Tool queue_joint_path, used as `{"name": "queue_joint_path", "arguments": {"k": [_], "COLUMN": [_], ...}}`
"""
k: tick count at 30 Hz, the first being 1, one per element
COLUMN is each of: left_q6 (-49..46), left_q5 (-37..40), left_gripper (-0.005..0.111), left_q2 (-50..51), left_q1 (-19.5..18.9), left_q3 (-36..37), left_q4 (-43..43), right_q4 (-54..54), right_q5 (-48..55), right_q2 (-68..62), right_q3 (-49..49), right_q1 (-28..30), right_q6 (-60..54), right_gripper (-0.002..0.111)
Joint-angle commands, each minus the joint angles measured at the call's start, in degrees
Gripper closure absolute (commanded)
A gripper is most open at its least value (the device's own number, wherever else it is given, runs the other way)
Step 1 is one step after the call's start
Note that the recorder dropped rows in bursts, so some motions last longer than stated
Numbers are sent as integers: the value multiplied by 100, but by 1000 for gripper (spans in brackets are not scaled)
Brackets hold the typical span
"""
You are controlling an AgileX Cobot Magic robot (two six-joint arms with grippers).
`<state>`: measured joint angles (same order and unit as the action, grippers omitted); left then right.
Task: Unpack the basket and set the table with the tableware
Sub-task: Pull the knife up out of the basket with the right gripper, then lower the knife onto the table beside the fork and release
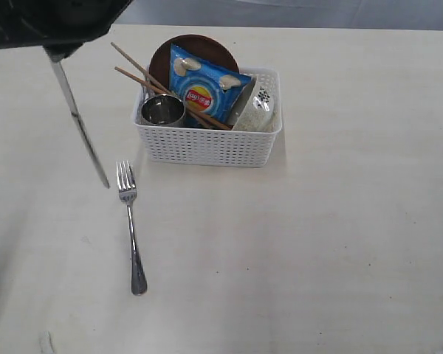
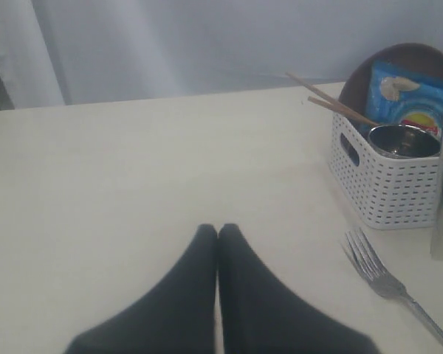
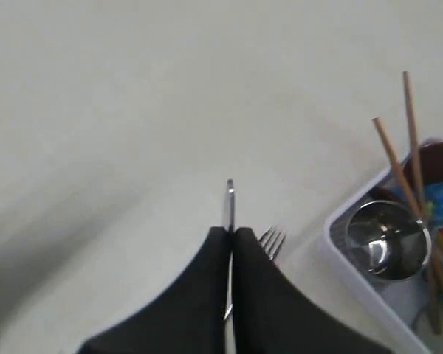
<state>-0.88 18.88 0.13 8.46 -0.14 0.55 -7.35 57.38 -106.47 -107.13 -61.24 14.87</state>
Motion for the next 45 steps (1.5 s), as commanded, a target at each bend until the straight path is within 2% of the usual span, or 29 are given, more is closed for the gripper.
{"name": "queue_joint_path", "arguments": {"k": [1, 10, 20, 31, 40, 45], "left_q6": [25, 25, 25, 25, 25, 25], "left_q5": [-48, -48, -48, -48, -48, -48], "left_gripper": [107, 107, 107, 107, 107, 107], "left_q2": [-13, -13, -13, -13, -13, -13], "left_q1": [33, 33, 33, 33, 33, 33], "left_q3": [14, 14, 14, 14, 14, 14], "left_q4": [-13, -13, -13, -13, -13, -13], "right_q4": [616, 1527, 1586, 1642, 1701, 1716], "right_q5": [51, -123, -261, -1647, -1814, -1097], "right_q2": [4, -152, -781, -1425, -1707, -1697], "right_q3": [237, 834, 834, 834, 777, 377], "right_q1": [-52, -52, -24, 386, 473, 349], "right_q6": [23, -264, -364, 182, 137, -677], "right_gripper": [109, 109, 109, 109, 109, 108]}}
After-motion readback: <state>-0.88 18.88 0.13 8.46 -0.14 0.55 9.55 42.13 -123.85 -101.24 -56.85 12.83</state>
